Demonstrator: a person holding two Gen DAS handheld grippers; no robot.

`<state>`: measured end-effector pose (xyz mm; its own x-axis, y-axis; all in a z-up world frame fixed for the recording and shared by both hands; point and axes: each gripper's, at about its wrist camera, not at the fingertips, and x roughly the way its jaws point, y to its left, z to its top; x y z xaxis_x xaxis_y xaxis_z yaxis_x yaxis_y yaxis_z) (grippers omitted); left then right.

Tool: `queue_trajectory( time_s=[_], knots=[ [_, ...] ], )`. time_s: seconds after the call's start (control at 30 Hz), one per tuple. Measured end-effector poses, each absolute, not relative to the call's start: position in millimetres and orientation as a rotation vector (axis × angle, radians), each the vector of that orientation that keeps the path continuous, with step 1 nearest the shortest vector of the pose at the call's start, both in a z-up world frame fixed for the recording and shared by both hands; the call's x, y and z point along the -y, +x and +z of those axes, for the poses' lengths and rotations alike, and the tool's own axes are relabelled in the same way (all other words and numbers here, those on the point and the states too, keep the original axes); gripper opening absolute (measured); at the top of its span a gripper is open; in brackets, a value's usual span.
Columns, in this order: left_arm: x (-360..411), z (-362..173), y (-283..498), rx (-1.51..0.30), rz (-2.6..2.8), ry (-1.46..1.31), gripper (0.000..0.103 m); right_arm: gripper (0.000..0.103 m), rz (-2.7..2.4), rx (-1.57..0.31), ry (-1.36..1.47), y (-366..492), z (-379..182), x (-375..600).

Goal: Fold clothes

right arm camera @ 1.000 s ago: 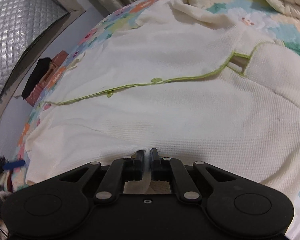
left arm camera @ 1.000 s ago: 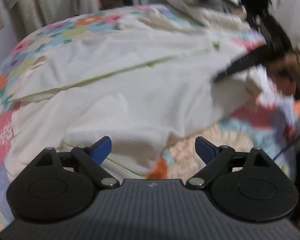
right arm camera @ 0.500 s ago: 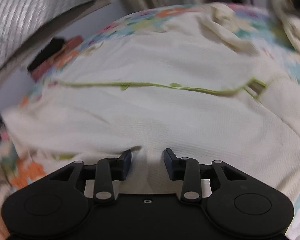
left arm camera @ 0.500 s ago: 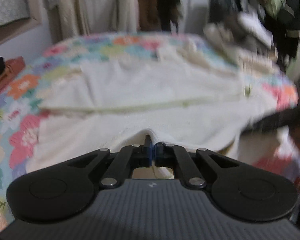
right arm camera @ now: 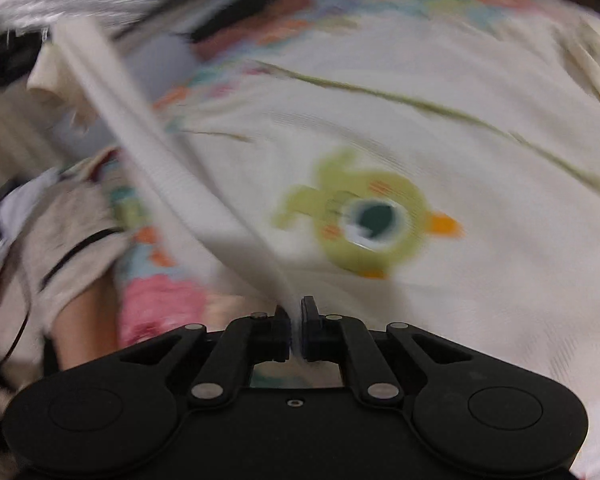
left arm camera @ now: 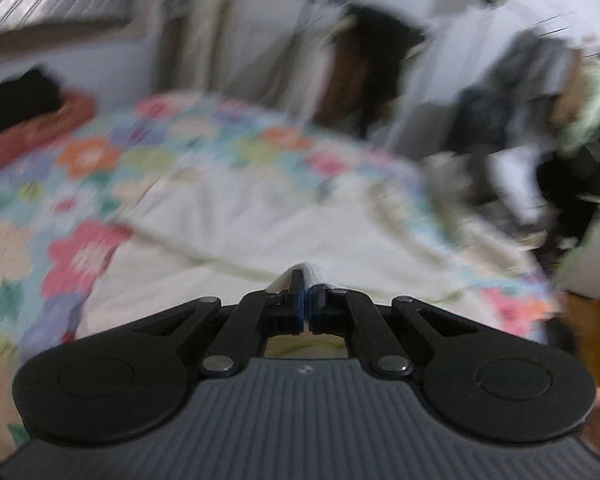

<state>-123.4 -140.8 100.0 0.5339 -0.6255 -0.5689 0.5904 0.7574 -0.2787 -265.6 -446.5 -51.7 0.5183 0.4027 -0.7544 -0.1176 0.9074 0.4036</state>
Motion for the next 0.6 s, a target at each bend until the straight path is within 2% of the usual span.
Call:
queue_trajectory(
  time_s=[0.1,0.27,0.4,0.43,0.47,0.5,0.57,0.6],
  knots=[
    [153,43,-68,-0.866,-0.630,-0.041,0.002,0.007,0.243,-1.046,0.386,-269,-67,462],
    [149,-20,-18,-1.012,-0.485,-0.041,0.005,0.007,0.234,-1.122,0.364,-275,-76,454],
    [138,-33,-15,-1.008,-0.500,-0.107,0.017,0.008,0.181,-1.117,0.389,-272,-72,459],
    [133,-32,-13,-0.998,-0.501,-0.125,0.022,0.008,0.155,-1.107,0.395,-272,-69,460],
    [128,-30,-11,-0.988,-0.502,-0.142,0.032,0.010,0.129,-1.096,0.401,-272,-65,462],
    [123,-28,-9,-0.977,-0.503,-0.160,0.042,0.014,0.080,-1.073,0.409,-273,-59,463],
    [116,-24,-5,-0.957,-0.513,-0.203,0.051,0.030,0.044,-1.005,0.381,-277,-45,457],
    [112,-22,-4,-0.949,-0.520,-0.225,0.051,0.037,0.039,-0.967,0.351,-280,-37,453]
  ],
)
